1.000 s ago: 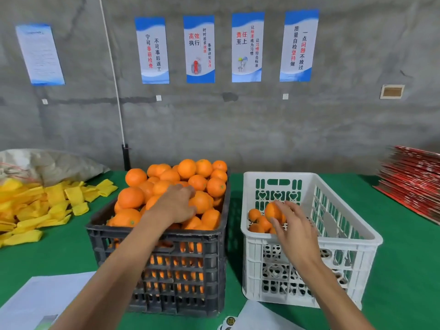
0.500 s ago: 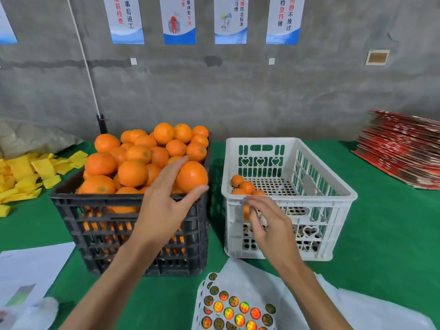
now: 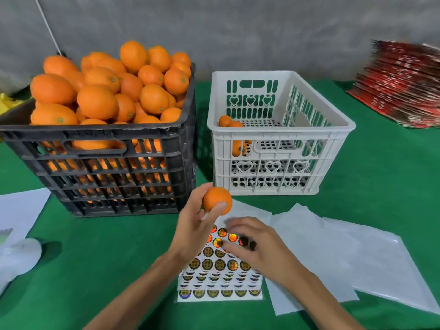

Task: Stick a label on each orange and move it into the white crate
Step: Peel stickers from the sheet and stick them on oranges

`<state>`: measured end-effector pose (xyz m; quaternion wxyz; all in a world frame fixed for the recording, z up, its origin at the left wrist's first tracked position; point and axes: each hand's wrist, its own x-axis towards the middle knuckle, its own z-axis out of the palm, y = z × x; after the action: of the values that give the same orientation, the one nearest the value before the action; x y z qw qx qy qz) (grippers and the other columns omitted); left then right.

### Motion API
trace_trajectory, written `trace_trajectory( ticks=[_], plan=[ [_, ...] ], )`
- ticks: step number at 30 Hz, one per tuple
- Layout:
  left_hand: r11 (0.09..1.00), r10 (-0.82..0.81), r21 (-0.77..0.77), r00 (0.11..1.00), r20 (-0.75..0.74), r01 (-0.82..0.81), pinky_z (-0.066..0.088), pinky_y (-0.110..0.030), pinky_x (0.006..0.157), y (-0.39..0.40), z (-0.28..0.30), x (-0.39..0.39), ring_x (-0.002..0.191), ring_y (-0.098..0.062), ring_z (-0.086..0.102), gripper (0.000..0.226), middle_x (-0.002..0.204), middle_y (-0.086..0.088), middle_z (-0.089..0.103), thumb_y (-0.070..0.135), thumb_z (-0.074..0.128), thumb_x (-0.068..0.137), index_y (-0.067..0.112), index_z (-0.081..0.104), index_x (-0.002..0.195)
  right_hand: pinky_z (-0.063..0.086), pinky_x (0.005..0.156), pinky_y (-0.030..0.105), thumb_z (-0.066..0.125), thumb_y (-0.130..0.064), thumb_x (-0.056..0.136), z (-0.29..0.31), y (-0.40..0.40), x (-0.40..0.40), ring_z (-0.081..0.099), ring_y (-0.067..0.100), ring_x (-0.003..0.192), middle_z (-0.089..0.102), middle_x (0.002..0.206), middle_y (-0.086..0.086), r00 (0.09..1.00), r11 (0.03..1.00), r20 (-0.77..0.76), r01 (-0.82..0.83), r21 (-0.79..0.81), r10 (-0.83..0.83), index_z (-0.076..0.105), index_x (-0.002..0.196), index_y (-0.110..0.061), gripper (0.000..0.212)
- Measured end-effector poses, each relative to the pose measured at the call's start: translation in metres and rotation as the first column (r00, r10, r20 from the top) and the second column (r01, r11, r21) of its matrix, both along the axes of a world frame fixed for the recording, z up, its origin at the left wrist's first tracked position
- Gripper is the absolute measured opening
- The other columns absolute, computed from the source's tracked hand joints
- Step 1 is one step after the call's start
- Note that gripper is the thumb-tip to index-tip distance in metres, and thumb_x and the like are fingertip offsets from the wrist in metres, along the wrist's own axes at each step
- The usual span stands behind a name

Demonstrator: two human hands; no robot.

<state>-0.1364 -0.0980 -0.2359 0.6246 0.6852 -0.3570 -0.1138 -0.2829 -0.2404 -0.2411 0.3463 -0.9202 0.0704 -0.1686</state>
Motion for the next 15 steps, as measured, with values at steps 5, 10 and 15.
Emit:
trace_trajectory(
  ticks=[5,10,15],
  plan=[
    [0.995,0.039,0.097,0.995,-0.091,-0.03,0.055,-0.035,0.1,0.002,-0.031,-0.008,0.116,-0.01,0.064,0.053,0.129,0.006,0.062,0.068,0.06,0.091,0.047,0.045,0.137,0.033,0.118,0.021,0.056,-0.077,0.085,-0.014,0.004,-0.002,0.033,-0.004,0.143,0.037,0.154,-0.021,0.985,0.991,-0.17,-0.033,-0.127,0.011,0.052,0.15,-0.02,0.086],
    [0.996,0.045,0.085,0.986,-0.16,-0.032,0.058,-0.045,0.101,0.001,-0.037,-0.006,0.116,-0.014,0.067,0.055,0.128,0.009,0.058,0.065,0.059,0.094,0.042,0.044,0.141,0.036,0.117,0.022,0.055,-0.062,0.092,-0.02,0.003,-0.002,0.038,-0.005,0.14,0.046,0.151,-0.02,0.992,0.997,-0.126,0.01,-0.076,-0.02,0.064,0.139,-0.015,0.067],
    [0.994,0.058,0.097,0.987,-0.151,-0.044,0.056,-0.043,0.104,0.002,-0.039,-0.007,0.119,-0.006,0.063,0.057,0.125,0.021,0.057,0.069,0.057,0.093,0.042,0.044,0.142,0.039,0.116,0.027,0.05,-0.058,0.096,-0.022,0.004,0.0,0.045,0.002,0.137,0.057,0.145,-0.012,0.995,0.992,-0.092,0.02,-0.121,-0.031,0.069,0.132,-0.013,0.061]
  ],
)
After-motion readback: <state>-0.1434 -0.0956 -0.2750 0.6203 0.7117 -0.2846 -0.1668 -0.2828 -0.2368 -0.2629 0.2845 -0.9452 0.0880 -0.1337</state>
